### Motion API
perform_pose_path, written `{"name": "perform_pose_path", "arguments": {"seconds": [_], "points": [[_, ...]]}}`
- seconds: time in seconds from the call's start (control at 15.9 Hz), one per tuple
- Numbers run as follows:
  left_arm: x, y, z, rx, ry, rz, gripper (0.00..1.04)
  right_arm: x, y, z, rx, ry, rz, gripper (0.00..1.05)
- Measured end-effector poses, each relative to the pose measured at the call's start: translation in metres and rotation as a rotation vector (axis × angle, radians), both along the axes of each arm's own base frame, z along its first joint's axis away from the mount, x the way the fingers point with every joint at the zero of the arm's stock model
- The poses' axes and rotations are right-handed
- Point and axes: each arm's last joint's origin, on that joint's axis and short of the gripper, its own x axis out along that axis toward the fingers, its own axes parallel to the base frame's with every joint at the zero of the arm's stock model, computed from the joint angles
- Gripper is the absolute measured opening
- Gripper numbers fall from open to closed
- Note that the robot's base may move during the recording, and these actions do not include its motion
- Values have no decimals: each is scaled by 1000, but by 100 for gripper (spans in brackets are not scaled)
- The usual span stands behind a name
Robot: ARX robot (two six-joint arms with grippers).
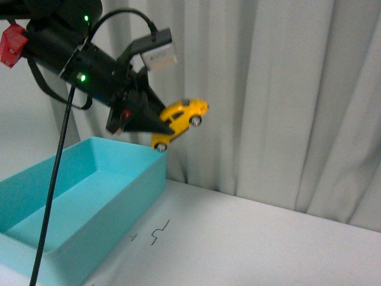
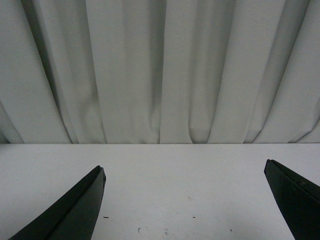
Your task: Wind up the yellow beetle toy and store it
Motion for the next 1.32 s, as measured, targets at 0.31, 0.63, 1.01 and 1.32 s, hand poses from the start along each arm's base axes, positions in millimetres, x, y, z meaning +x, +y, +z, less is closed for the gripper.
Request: {"name": "perform_pose_path", "arguments": {"seconds": [0.31, 0.63, 1.01, 1.32], "points": [[-9, 70, 22, -103, 2, 424, 38, 0, 0, 0, 0, 0, 0, 98], [-26, 113, -37, -60, 260, 834, 38, 0, 0, 0, 0, 0, 0, 98], [-13, 115, -77, 49, 327, 920, 38, 0, 0, 0, 0, 0, 0, 98], [-3, 117, -111, 96, 377, 973, 38, 0, 0, 0, 0, 0, 0, 98]]}}
